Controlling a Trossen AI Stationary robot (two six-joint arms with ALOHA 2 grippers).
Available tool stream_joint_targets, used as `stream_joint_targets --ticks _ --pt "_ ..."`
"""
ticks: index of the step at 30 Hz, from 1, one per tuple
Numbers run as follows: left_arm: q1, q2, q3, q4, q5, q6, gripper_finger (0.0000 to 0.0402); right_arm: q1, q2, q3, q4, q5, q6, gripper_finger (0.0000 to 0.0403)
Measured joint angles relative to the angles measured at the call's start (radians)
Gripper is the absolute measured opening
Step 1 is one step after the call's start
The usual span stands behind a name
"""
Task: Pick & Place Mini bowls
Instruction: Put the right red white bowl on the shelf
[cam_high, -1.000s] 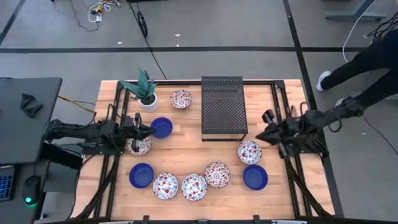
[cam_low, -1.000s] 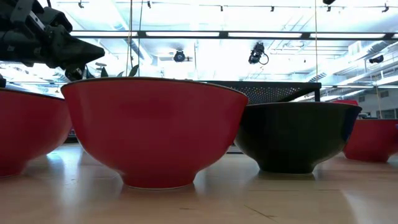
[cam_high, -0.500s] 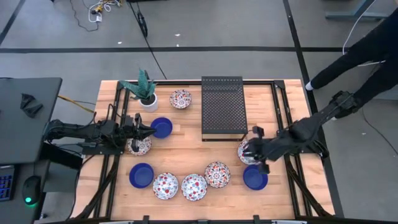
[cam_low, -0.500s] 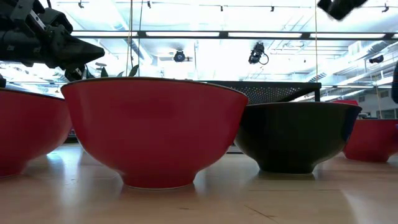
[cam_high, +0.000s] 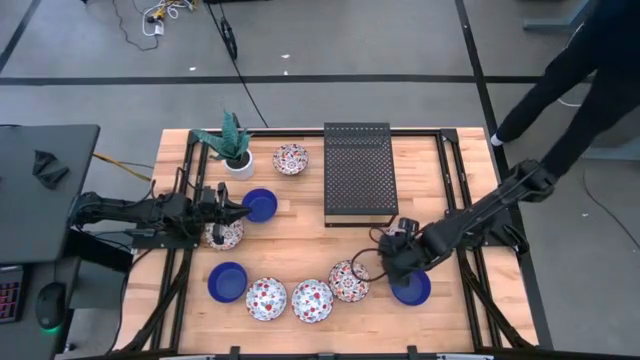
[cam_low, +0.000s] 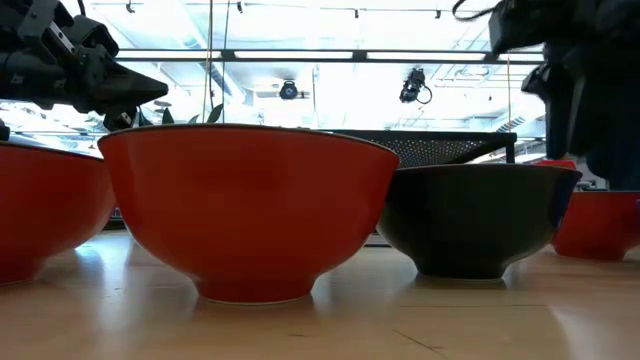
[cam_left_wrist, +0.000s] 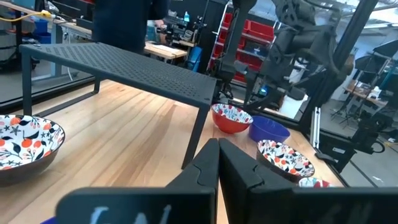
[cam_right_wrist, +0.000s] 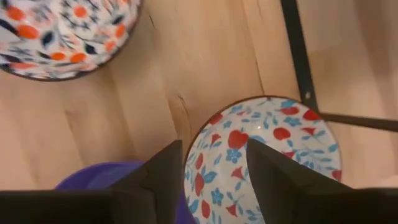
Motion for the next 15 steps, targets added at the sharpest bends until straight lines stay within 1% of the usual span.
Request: stream_joint_targets --ticks 7,10,15 --pt "0.0 0.0 0.0 0.0 0.0 0.001 0.0011 -0.018 0.07 -0.001 0.035 -0.005 -0.005 0.0166" --pt "0.0 0.0 0.0 0.0 0.01 0.001 0.0012 -0.019 0.092 -0.001 0.062 -0.006 0.019 0.0161" --pt "0.0 0.0 0.0 0.0 0.012 0.002 0.0012 -0.019 0.133 -0.002 0.04 -0.013 0.074 0.0154"
